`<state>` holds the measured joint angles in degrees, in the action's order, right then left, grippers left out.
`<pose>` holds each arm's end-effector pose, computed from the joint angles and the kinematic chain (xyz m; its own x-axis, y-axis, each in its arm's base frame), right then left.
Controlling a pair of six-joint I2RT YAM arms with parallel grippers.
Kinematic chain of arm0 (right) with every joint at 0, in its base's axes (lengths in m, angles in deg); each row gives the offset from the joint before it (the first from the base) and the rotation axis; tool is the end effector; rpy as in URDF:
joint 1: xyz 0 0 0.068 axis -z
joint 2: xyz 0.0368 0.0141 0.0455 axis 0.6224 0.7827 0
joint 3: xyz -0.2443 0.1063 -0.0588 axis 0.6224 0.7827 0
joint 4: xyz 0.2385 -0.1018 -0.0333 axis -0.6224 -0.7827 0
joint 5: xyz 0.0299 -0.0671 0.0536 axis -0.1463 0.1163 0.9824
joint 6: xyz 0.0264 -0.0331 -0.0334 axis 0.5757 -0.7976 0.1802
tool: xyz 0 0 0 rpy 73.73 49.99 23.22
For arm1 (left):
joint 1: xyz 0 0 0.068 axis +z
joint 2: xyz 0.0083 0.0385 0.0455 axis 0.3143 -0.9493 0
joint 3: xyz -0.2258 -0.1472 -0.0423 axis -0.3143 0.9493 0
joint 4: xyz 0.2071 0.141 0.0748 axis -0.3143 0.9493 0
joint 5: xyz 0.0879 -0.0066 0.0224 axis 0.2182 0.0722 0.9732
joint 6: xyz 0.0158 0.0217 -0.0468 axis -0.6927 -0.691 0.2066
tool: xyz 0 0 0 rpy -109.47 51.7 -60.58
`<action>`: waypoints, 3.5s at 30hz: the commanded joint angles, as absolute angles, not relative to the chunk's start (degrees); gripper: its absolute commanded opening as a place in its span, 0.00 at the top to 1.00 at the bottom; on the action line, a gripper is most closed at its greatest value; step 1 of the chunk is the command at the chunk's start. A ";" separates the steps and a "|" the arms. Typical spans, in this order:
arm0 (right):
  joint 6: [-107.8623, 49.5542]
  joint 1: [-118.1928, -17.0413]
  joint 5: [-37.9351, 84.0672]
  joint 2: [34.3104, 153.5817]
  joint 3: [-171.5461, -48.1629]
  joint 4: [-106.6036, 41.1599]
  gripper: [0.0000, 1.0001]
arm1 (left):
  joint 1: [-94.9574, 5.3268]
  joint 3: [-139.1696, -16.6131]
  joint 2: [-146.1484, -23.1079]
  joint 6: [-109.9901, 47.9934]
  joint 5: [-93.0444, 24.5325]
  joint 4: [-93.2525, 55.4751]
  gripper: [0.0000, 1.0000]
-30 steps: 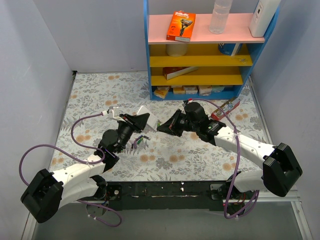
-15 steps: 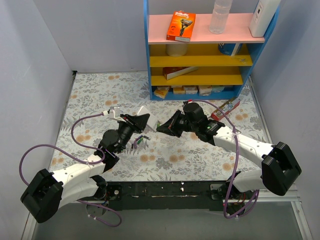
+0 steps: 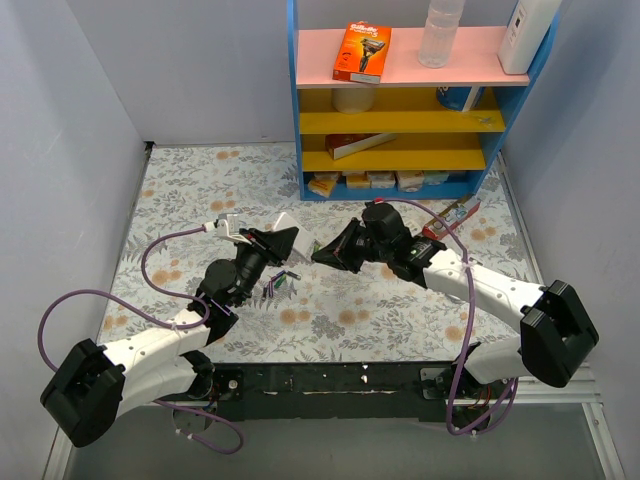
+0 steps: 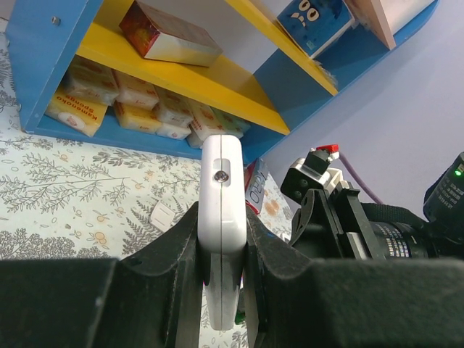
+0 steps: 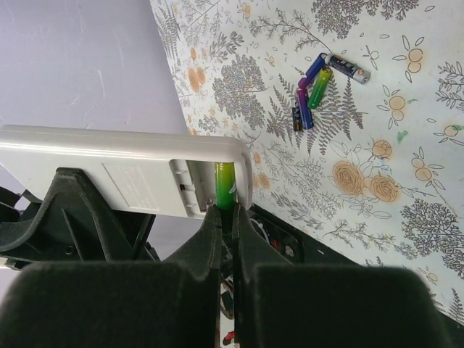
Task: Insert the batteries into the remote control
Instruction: Load the battery into the remote control.
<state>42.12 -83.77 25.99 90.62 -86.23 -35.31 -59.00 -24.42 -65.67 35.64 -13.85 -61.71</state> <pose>0.2108 0.2221 0.2664 -0.8642 0.4943 -0.0939 0.1655 0.4556 0.8747 0.1661 -0.1328 0.2445 -0.4496 -0.8756 -0.1769 0.1905 0.0995 -0.9766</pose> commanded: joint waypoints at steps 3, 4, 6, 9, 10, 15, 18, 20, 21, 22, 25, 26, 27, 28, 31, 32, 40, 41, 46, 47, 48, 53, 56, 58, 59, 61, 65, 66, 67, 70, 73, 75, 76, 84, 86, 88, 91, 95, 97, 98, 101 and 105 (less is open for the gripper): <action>42.69 -83.49 20.18 92.32 -87.92 -37.40 0.99 | -60.24 -25.76 -62.13 38.02 -16.06 -65.21 1.00; 42.78 -83.49 19.74 92.41 -87.92 -37.31 0.99 | -60.41 -25.67 -62.13 38.28 -16.50 -65.21 1.00; 42.69 -83.49 18.60 92.32 -87.92 -36.96 0.99 | -60.77 -25.50 -61.96 38.89 -16.85 -65.21 1.00; 42.43 -83.23 17.62 92.32 -87.66 -36.79 0.99 | -61.38 -25.58 -61.87 39.60 -17.82 -65.21 1.00; 42.43 -83.14 17.62 92.41 -87.48 -36.70 0.99 | -61.82 -25.59 -61.69 39.51 -17.99 -65.21 1.00; 41.55 -82.87 17.36 92.93 -87.39 -37.14 0.99 | -62.44 -25.94 -60.46 39.77 -18.61 -64.25 1.00; 40.85 -82.79 17.36 93.28 -87.31 -37.40 0.93 | -62.52 -26.37 -59.67 39.69 -19.31 -63.98 1.00; 40.67 -82.79 17.27 93.46 -87.31 -37.57 0.92 | -62.52 -26.64 -59.23 39.78 -19.75 -64.24 1.00; 40.50 -82.79 17.27 93.81 -87.31 -37.75 0.92 | -62.52 -26.64 -59.14 39.78 -20.19 -64.33 1.00; 40.32 -82.79 17.27 93.99 -87.22 -38.01 0.92 | -62.52 -26.81 -59.06 39.78 -20.37 -64.42 1.00; 39.97 -82.70 17.62 94.69 -87.04 -38.02 0.90 | -62.52 -27.34 -58.53 39.69 -21.07 -64.77 1.00; 40.06 -82.70 17.71 95.04 -86.78 -38.02 0.90 | -62.52 -27.69 -58.44 39.69 -21.25 -64.77 1.00; 40.06 -82.70 17.80 95.13 -86.69 -38.02 0.90 | -62.52 -27.78 -58.27 39.69 -21.42 -64.77 1.00; 40.06 -82.70 17.89 95.30 -86.52 -37.67 0.90 | -62.52 -27.96 -58.09 39.69 -21.69 -64.69 1.00; 40.41 -82.35 19.29 95.74 -85.99 -36.35 0.92 | -62.61 -27.87 -57.39 39.51 -21.69 -64.07 1.00; 40.41 -82.17 19.55 95.92 -86.07 -35.56 0.91 | -62.61 -27.78 -57.21 39.34 -21.78 -63.90 1.00; 39.70 -80.07 25.61 97.94 -85.37 -32.66 0.79 | -62.61 -27.96 -56.07 38.98 -23.36 -63.28 1.00; 39.71 -79.89 26.58 98.81 -85.29 -32.65 0.79 | -62.61 -27.78 -56.15 39.16 -24.32 -63.71 1.00; 38.30 -79.45 31.24 100.58 -86.07 -29.66 0.79 | -62.61 -27.61 -56.77 39.86 -25.91 -65.39 1.00; 38.04 -79.45 31.68 101.19 -86.34 -29.75 0.79 | -62.61 -27.78 -56.86 39.86 -25.91 -65.30 1.00; 37.95 -79.45 32.47 101.37 -86.69 -30.01 0.79 | -62.61 -27.96 -56.95 39.78 -25.91 -65.13 1.00; 37.86 -79.10 33.79 102.42 -87.04 -29.31 0.84 | -62.61 -28.57 -57.21 39.86 -27.93 -64.69 1.00; 36.63 -78.66 35.20 103.48 -87.92 -28.44 0.94 | -62.61 -28.66 -56.77 40.56 -28.28 -63.81 1.00; 35.49 -77.96 37.56 104.35 -89.32 -28.61 0.99 | -62.61 -28.84 -56.33 41.35 -28.28 -63.28 1.00; 34.44 -77.78 38.18 104.97 -89.59 -28.78 0.99 | -62.61 -28.84 -56.24 41.79 -28.19 -62.93 1.00; 34.26 -77.78 38.98 105.06 -89.33 -28.00 0.99 | -62.61 -28.49 -55.72 42.06 -27.93 -62.93 1.00; 37.15 -77.69 39.86 104.54 -86.79 -21.95 0.99 | -62.61 -29.19 -55.72 42.06 -28.63 -62.49 1.00; 38.37 -77.69 39.86 104.36 -86.26 -19.58 0.99 | -62.61 -29.28 -55.80 42.06 -28.72 -62.23 1.00; 38.82 -77.60 39.86 104.10 -85.73 -18.08 0.99 | -62.61 -29.10 -55.72 42.23 -28.98 -62.22 1.00; 40.93 -77.25 40.47 103.40 -83.88 -13.42 0.99 | -62.61 -28.84 -55.98 43.02 -30.82 -63.71 1.00; 40.94 -77.16 39.60 102.95 -83.44 -12.09 0.98 | -62.61 -29.54 -56.68 43.03 -33.20 -64.33 1.00; 40.85 -77.16 39.07 102.78 -83.18 -11.39 0.99 | -62.61 -30.59 -57.03 42.76 -34.16 -62.75 1.00; 41.02 -77.07 38.81 102.52 -83.09 -10.69 0.99 | -62.61 -30.60 -57.12 42.85 -34.17 -62.93 1.00; 47.00 -76.72 32.59 99.09 -77.38 -4.44 0.99 | -62.61 -32.43 -59.32 42.94 -34.17 -63.46 1.00; 46.48 -76.55 29.68 96.98 -76.33 -4.44 0.99 | -62.70 -33.32 -59.76 42.50 -33.65 -61.88 1.00; 43.41 -76.28 26.95 96.10 -77.19 -7.32 0.99 | -62.79 -33.49 -59.85 43.20 -33.47 -62.22 1.00; 41.11 -76.28 25.18 95.92 -78.61 -9.20 0.99 | -62.96 -33.50 -60.64 45.39 -33.29 -63.19 1.00; 40.59 -76.28 23.86 96.54 -77.64 -6.64 0.99 | -63.93 -34.72 -62.66 47.07 -33.64 -65.12 1.00; 39.01 -76.37 23.34 96.97 -78.43 -7.77 0.99 | -64.72 -34.99 -63.71 46.98 -33.29 -65.56 1.00; 38.22 -76.37 22.73 97.15 -78.95 -8.48 0.99 | -64.90 -35.51 -63.98 47.07 -33.20 -65.48 1.00; 34.89 -76.81 19.22 96.89 -80.89 -12.43 0.99 | -65.69 -36.30 -65.20 47.16 -32.85 -66.35 1.00; 33.64 -77.69 15.69 96.27 -80.72 -13.14 0.99 | -66.65 -37.36 -66.35 46.72 -31.18 -66.79 1.00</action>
<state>38.33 -77.82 34.17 94.32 -78.38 -12.60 -59.55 -31.35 -68.38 34.39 -14.71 -54.11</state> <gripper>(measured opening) 0.044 0.212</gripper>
